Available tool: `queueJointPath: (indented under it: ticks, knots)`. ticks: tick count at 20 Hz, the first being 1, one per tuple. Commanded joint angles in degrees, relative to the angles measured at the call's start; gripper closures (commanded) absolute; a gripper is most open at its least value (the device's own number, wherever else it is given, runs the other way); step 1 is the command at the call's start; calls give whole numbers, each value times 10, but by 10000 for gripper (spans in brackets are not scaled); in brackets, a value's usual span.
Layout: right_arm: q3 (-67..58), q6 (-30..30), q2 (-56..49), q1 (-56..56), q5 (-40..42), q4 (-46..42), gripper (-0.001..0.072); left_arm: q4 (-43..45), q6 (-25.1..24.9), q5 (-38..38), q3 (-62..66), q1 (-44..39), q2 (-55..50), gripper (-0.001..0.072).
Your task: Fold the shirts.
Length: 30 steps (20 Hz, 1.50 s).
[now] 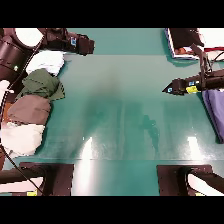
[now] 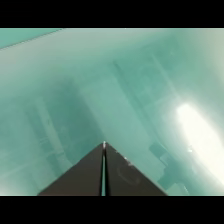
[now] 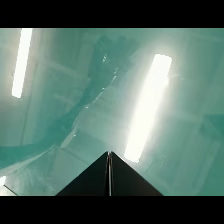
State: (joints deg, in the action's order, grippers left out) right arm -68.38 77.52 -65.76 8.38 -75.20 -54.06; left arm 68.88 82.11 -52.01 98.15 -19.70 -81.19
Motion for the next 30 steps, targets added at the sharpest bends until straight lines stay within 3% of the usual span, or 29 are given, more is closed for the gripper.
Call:
queueJointPath:
  ticks: [1, 16, 17, 18, 20, 22, 25, 30]
  knots:
    - [-1, 0, 0, 1, 1, 0, 694, 0, 0, 2, 0, 0, 0, 680]
    - [-1, 0, 0, 1, 0, 0, 694, 9, 0, 14, 0, 0, -1, 677]
    - [-1, 0, 0, 1, 0, 0, 694, 39, 0, 21, 0, 2, -1, 462]
    - [-1, 0, 0, 1, 0, 0, 694, 92, 20, 28, 0, 2, -3, 145]
    - [-1, 0, 0, 1, 0, 0, 694, 261, 109, 22, 0, 9, -11, 125]
    - [-1, 0, 0, 1, -2, 1, 694, 341, 148, 19, 0, 52, -33, 124]
    - [-1, 0, 0, 1, -4, 2, 694, 340, 150, 43, 0, 148, -90, 123]
    - [-1, 0, 0, 1, 2, 1, 694, 339, 146, 145, 3, 250, -192, 124]
